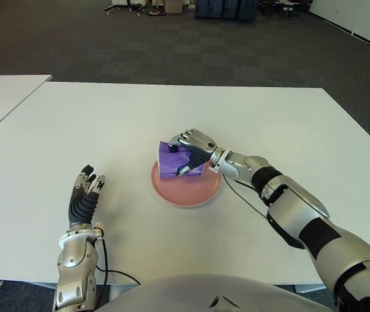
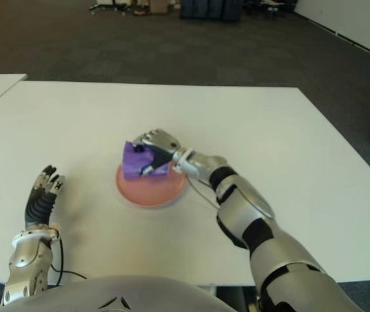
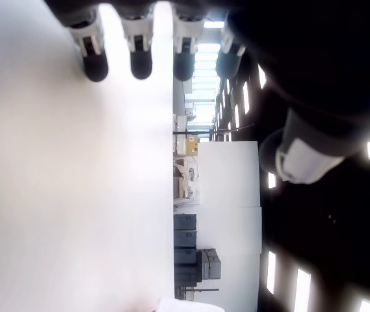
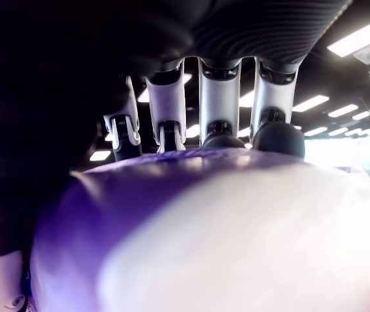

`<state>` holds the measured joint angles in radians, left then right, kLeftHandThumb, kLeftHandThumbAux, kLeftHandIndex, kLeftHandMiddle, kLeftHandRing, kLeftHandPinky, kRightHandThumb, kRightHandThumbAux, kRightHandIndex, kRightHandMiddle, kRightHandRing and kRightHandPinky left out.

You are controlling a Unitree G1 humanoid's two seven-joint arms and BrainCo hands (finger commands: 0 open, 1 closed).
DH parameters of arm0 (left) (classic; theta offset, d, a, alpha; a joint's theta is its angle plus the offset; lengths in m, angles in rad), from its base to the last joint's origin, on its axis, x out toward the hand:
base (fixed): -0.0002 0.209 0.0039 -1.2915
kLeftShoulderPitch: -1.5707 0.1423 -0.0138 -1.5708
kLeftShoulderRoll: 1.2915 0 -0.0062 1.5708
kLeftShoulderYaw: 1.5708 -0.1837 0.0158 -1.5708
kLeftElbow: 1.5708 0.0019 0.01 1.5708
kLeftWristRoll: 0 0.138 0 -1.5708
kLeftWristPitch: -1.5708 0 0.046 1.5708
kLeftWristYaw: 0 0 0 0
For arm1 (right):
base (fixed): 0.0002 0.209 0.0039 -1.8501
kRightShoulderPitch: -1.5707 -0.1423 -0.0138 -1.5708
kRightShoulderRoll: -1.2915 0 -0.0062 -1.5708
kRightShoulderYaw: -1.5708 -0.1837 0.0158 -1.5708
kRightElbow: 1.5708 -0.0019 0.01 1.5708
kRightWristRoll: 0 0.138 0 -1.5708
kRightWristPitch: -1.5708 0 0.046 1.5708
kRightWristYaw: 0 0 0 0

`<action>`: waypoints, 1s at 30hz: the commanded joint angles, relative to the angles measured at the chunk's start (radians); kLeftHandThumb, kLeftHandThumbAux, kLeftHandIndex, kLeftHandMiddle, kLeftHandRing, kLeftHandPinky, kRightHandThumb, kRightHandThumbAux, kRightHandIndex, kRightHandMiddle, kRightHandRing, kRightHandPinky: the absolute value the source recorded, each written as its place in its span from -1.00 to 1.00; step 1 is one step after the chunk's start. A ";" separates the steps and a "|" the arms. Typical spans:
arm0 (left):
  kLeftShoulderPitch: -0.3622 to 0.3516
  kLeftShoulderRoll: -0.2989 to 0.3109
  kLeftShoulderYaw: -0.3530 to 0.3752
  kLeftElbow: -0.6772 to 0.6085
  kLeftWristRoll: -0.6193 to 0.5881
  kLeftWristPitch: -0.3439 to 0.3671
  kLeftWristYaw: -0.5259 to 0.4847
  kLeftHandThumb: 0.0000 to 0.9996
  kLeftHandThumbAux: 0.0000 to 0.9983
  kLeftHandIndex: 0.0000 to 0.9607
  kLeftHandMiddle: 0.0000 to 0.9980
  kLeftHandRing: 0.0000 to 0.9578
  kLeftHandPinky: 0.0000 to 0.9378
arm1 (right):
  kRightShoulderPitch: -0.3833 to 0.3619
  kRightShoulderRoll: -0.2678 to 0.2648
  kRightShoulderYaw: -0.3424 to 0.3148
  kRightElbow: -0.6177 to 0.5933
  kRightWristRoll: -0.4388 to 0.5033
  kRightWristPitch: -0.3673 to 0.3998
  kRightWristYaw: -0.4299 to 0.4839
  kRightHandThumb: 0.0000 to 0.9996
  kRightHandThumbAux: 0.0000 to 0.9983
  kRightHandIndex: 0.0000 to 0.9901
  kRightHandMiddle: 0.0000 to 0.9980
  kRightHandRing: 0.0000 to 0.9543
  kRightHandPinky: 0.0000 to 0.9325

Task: Put the tissue paper into the plate.

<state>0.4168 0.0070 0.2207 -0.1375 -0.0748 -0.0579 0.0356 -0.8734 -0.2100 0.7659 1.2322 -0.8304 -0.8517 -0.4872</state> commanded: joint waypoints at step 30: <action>-0.003 0.011 0.002 -0.027 0.029 0.035 0.012 -1.00 0.03 -1.00 -1.00 -1.00 -0.97 | -0.016 -0.058 -0.061 -0.010 0.166 -0.170 0.712 -0.70 -0.66 -1.00 -1.00 -1.00 -1.00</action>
<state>0.4154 0.0121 0.2218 -0.1589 -0.0559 -0.0423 0.0365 -0.9168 -0.2579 0.6732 1.2026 -0.6197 -1.0309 0.1600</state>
